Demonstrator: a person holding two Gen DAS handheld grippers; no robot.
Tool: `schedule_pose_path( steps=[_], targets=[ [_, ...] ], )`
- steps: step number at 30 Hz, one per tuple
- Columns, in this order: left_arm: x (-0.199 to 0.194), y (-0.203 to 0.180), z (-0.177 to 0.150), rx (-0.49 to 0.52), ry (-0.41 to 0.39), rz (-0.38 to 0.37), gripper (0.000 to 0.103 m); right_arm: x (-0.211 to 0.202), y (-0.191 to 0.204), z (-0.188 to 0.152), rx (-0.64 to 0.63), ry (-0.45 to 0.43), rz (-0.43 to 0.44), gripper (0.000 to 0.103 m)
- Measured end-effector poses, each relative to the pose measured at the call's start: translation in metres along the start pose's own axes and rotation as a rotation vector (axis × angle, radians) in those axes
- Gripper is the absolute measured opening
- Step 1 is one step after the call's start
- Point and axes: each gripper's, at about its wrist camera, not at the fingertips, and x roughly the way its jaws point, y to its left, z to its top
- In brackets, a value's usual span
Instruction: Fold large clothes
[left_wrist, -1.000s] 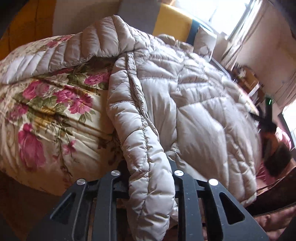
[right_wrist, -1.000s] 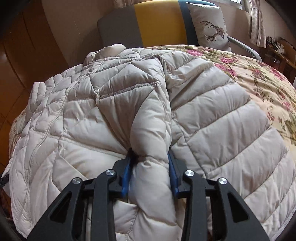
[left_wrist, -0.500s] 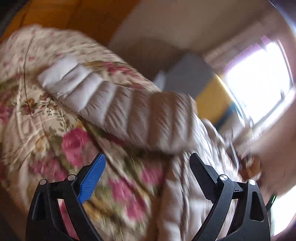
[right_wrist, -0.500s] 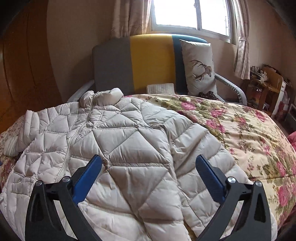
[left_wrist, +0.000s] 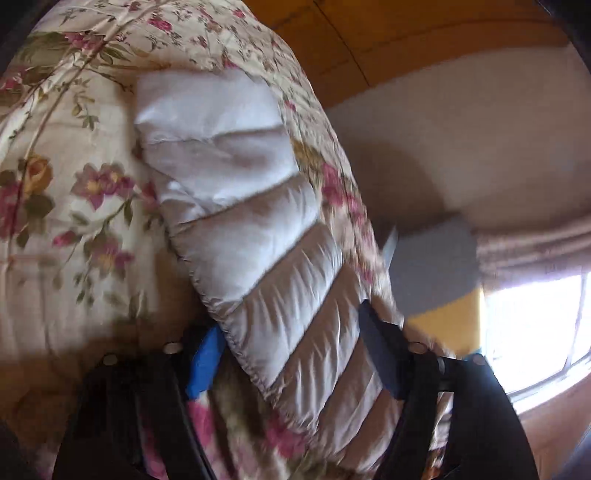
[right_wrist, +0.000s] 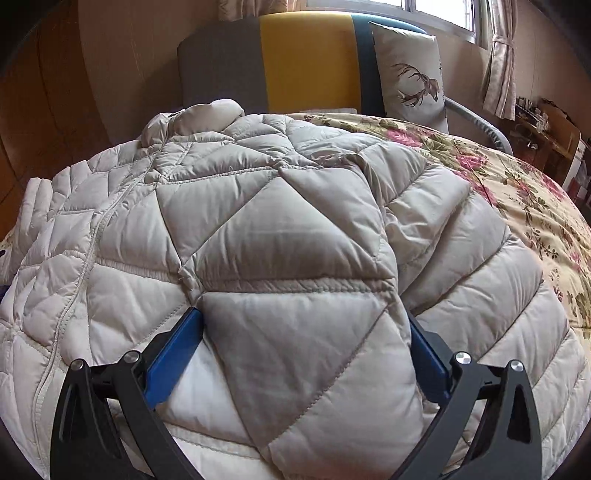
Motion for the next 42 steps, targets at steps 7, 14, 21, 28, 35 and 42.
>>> schedule_pose_path(
  steps=[7, 14, 21, 28, 35, 42],
  targets=[
    [-0.014, 0.022, 0.033, -0.092, -0.093, -0.077, 0.003, -0.003, 0.000, -0.004, 0.024, 0.020, 0.013, 0.101],
    [-0.027, 0.036, 0.033, -0.125, -0.070, -0.055, 0.002, 0.002, -0.002, -0.003, 0.026, 0.030, 0.020, 0.101],
    [-0.047, -0.061, 0.012, 0.090, -0.190, -0.062, 0.002, 0.005, -0.007, -0.001, 0.037, 0.026, 0.033, 0.101],
    [-0.079, -0.193, -0.062, 0.591, -0.258, -0.146, 0.002, 0.004, -0.005, -0.003, 0.044, 0.026, 0.042, 0.101],
    [-0.046, -0.273, -0.206, 1.186, -0.089, -0.130, 0.002, 0.003, -0.005, -0.003, 0.047, 0.024, 0.045, 0.101],
    [0.032, -0.261, -0.346, 1.617, 0.199, 0.003, 0.002, 0.003, -0.006, -0.003, 0.052, 0.024, 0.051, 0.101]
  ],
)
